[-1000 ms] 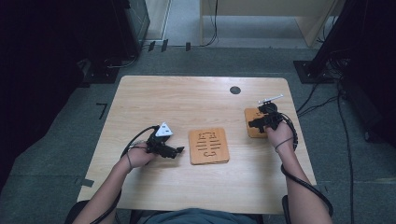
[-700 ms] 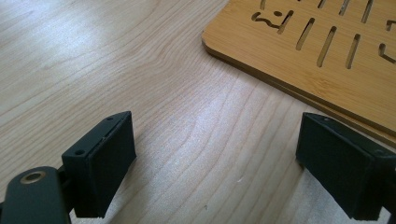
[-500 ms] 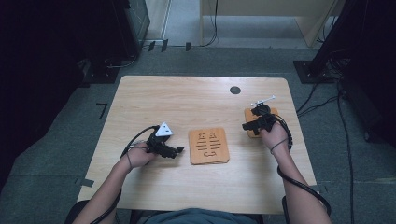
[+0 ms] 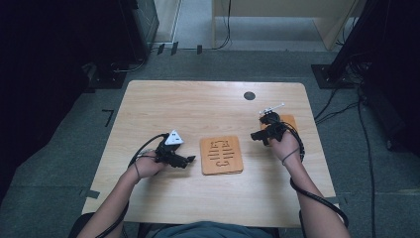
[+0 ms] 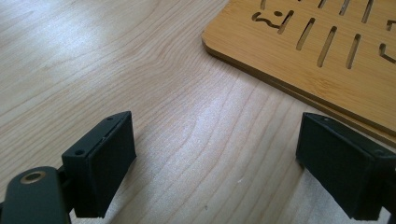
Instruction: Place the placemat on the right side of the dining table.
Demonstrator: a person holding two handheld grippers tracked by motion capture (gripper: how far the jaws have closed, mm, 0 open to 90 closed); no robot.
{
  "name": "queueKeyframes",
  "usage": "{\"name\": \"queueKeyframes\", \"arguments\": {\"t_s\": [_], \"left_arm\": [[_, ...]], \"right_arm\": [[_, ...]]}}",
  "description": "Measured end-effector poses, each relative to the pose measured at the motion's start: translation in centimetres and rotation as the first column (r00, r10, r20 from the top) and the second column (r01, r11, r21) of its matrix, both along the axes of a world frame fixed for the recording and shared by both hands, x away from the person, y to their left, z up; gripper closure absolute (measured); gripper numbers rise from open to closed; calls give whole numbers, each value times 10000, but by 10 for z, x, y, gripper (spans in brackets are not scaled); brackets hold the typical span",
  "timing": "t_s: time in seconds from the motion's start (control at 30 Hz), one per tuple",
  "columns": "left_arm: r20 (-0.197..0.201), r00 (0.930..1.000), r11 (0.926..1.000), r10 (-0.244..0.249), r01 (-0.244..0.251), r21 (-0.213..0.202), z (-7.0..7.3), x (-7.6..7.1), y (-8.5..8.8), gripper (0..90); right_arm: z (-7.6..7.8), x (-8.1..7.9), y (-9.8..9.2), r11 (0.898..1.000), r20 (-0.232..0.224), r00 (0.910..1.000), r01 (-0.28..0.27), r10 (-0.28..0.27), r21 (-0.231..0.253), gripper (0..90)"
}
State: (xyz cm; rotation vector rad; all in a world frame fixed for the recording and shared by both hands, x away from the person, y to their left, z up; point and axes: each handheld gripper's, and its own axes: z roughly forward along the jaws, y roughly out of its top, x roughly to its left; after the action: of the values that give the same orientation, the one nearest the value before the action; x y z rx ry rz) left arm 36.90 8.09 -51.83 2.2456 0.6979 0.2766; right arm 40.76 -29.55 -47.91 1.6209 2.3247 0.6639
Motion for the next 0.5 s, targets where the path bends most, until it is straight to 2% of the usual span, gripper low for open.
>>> {"name": "queueKeyframes", "arguments": {"t_s": [0.5], "left_arm": [[20,10000,10000,-2,2,12,0,0,0,109]], "right_arm": [[-2,-4,22,9976,13,9976,-686,686,7,198]]}}
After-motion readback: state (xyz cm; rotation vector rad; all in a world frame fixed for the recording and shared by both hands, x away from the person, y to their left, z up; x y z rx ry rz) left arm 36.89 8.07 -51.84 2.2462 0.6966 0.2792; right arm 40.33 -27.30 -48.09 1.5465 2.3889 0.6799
